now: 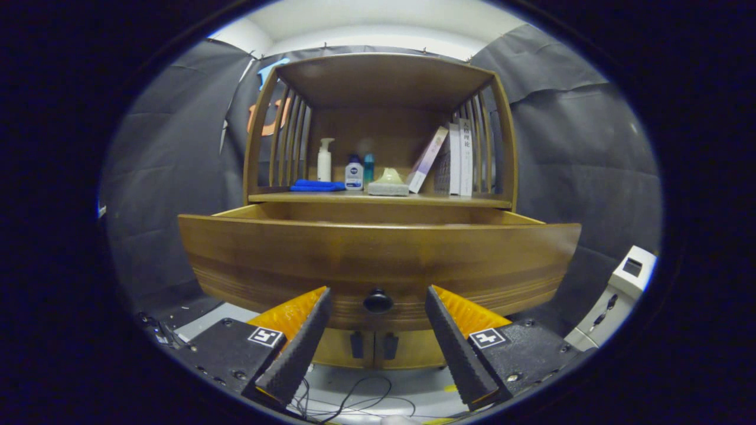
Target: Pull open the drawer, take out the items inside it, and place them on the countertop above the cabinet.
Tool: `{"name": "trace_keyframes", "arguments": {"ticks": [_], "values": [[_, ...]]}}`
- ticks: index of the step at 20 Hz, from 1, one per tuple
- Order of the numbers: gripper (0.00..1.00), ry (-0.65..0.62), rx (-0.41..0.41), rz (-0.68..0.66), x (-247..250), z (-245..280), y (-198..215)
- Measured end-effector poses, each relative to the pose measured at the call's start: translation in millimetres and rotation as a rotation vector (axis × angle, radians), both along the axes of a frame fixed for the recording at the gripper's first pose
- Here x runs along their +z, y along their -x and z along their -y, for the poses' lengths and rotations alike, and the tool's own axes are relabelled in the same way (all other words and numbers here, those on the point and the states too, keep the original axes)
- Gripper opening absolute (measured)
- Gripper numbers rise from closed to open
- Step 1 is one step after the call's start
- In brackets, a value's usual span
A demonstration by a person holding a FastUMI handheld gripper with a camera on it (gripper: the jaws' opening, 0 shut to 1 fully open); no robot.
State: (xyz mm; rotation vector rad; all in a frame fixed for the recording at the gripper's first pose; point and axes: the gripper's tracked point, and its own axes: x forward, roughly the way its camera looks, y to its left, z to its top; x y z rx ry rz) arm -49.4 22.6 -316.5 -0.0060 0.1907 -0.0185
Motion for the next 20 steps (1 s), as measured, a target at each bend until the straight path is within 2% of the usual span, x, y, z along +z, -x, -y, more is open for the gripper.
{"name": "trace_keyframes", "arguments": {"ticks": [4,20], "values": [[1.00,-0.018,-0.038,-0.013,0,1,-15],[0.96,-0.031,-0.021,-0.028,0,-6,-35]]}}
